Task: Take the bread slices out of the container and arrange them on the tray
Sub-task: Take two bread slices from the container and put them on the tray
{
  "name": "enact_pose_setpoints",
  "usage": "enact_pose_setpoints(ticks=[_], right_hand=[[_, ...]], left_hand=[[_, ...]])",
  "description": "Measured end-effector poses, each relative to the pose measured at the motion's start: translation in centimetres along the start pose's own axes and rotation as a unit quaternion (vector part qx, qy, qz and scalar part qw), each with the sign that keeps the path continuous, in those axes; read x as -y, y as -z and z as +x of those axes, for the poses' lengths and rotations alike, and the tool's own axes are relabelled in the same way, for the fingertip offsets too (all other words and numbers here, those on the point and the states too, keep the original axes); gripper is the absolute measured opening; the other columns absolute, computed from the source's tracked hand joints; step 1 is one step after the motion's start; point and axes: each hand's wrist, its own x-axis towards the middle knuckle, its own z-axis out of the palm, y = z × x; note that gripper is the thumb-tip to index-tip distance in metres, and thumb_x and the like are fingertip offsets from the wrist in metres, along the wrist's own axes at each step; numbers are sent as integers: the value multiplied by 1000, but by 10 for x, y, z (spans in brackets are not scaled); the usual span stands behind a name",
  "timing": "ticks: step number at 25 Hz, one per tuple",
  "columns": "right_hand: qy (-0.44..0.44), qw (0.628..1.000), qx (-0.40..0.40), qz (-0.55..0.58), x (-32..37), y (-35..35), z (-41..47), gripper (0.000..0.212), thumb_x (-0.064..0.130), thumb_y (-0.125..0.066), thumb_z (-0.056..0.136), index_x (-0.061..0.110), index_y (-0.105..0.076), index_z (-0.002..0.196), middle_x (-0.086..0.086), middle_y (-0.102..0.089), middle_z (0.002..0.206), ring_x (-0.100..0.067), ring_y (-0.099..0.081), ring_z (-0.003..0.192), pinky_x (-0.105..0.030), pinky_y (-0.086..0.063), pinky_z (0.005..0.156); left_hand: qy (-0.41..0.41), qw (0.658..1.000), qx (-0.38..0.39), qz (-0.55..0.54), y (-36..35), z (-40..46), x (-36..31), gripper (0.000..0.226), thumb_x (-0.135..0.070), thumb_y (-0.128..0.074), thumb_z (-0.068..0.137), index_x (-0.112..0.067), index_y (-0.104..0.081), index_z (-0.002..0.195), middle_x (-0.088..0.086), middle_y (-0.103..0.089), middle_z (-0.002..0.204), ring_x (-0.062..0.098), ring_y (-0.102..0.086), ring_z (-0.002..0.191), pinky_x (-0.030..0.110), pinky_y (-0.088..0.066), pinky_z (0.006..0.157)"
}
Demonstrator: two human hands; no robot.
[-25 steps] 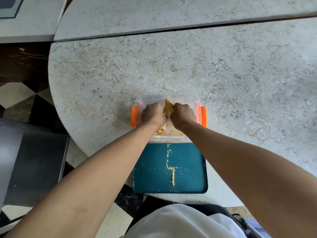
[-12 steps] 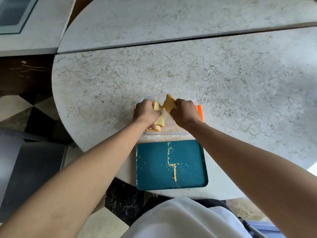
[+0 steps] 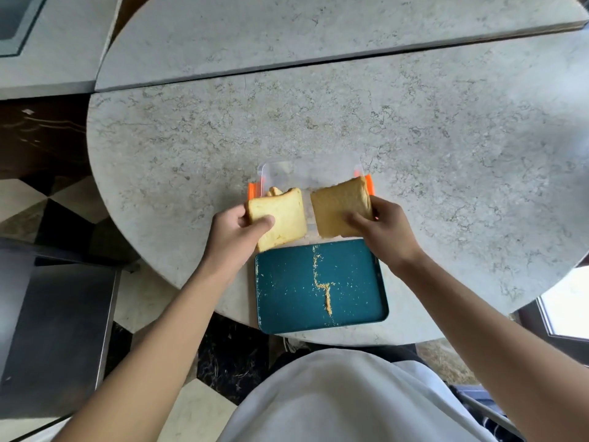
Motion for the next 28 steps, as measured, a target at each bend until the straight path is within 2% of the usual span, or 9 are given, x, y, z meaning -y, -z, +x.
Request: enact_pose_setpoints(ticks=[3,6,8,11,15,21,24,26,28], right_hand=[[-36,996,39,69,-24,9,-30,17,26,-72,85,10,-71,86,-3,-67,74,-18,-60,69,-36,-47,61],[-98,985,55,128,-53,9,-50,14,22,-70,87,9,-75,91,-2,-74,81,-17,-68,75,-27,-53,63],[-154,976,32,149,-73,5,-49,15,14,-68,89,3,-74,97,-12,-76,91,-24,-72,83,-32,-59,65],[-231,959,4,164,-96,-3,-36,19,8,-64,93,-3,-69,108,-21,-72,110,-35,-71,101,-48,-62,81],[-298,933,-11,202,-112,-15,-18,11,8,-65,91,5,-68,101,-18,-67,113,-33,-66,104,-41,-63,75],[-343,914,-24,216,-122,-24,1,16,9,-68,88,4,-67,103,-20,-64,115,-35,-65,104,-44,-63,78],[-325,932,-22,159,-122,-25,2,17,14,-65,90,4,-66,104,-20,-66,115,-32,-68,99,-45,-64,78],[-273,962,-24,4,-119,-23,-2,22,21,-62,89,7,-64,106,-15,-69,105,-27,-69,89,-46,-64,73],[-212,967,-29,-142,-113,-21,-8,33,28,-58,88,10,-61,116,-5,-69,93,-21,-66,78,-36,-55,57]], left_hand=[[37,993,55,-101,12,-26,26,17,-23,-78,76,-27,-79,94,4,-79,100,22,-75,95,35,-62,73],[103,987,70,-102,9,-43,66,15,-13,-77,84,-19,-76,98,5,-79,102,24,-74,98,36,-61,77],[137,986,58,-71,3,-46,90,16,-9,-74,87,-16,-74,101,4,-79,100,25,-74,98,43,-59,82],[194,977,43,-79,-7,-34,109,17,-9,-73,89,-14,-71,104,9,-78,105,25,-74,96,48,-61,82],[226,971,35,-65,-22,-12,115,15,-9,-72,89,-9,-69,105,14,-75,108,31,-73,97,56,-61,79],[250,968,7,-19,-36,6,117,12,-11,-72,88,-5,-69,97,24,-73,108,38,-72,96,59,-61,78],[264,965,-4,-5,-39,7,114,27,-22,-75,82,-3,-69,100,27,-71,111,43,-68,105,64,-55,90],[272,962,-4,6,-39,7,109,41,-30,-75,75,-2,-68,104,27,-71,113,44,-67,106,63,-53,93],[270,962,-5,36,-39,5,103,47,-33,-72,71,-1,-67,105,26,-71,112,43,-68,105,57,-55,92]])
